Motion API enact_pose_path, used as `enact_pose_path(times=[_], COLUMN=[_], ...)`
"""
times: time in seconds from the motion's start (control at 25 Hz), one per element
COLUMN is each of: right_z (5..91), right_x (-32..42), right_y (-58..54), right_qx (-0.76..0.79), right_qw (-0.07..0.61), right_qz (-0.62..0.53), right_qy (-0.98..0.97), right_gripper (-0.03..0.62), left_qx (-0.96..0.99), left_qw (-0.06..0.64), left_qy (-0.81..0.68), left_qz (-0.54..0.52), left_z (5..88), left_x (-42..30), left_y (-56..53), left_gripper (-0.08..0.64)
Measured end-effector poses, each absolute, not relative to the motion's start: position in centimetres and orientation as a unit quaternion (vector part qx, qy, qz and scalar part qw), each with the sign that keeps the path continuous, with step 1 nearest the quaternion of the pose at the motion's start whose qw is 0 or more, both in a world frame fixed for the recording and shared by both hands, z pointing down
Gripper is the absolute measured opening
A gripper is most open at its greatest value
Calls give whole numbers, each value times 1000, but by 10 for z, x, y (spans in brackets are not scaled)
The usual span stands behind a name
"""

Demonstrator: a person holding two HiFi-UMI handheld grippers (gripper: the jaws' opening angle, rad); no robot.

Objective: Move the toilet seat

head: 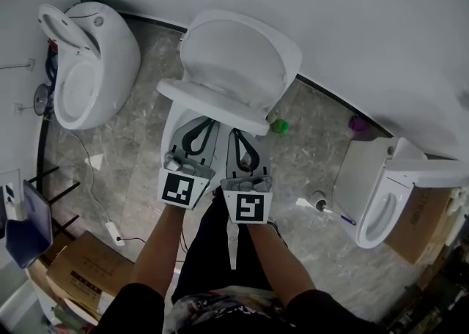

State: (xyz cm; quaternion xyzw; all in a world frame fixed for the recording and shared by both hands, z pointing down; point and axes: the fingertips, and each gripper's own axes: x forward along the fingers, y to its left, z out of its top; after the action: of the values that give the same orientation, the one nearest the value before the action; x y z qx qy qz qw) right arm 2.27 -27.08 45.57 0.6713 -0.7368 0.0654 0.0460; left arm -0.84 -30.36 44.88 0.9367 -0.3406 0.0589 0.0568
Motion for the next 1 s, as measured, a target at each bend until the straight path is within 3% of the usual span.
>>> enact_pose_path(times=[0.84, 1.0], right_z=[446, 451], right_x=[66, 71], right_y=[-320, -333], right_qx=[672, 665], right_qw=[32, 57], right_qz=[57, 48], right_qy=[-738, -743], right_gripper=[3, 3], left_qx=[935, 935], left_qw=[50, 53], left_qy=[-347, -346], left_qz=[58, 57], left_z=[455, 457], left_x=[20, 26], left_y=[-353, -364], left_gripper=[26, 26])
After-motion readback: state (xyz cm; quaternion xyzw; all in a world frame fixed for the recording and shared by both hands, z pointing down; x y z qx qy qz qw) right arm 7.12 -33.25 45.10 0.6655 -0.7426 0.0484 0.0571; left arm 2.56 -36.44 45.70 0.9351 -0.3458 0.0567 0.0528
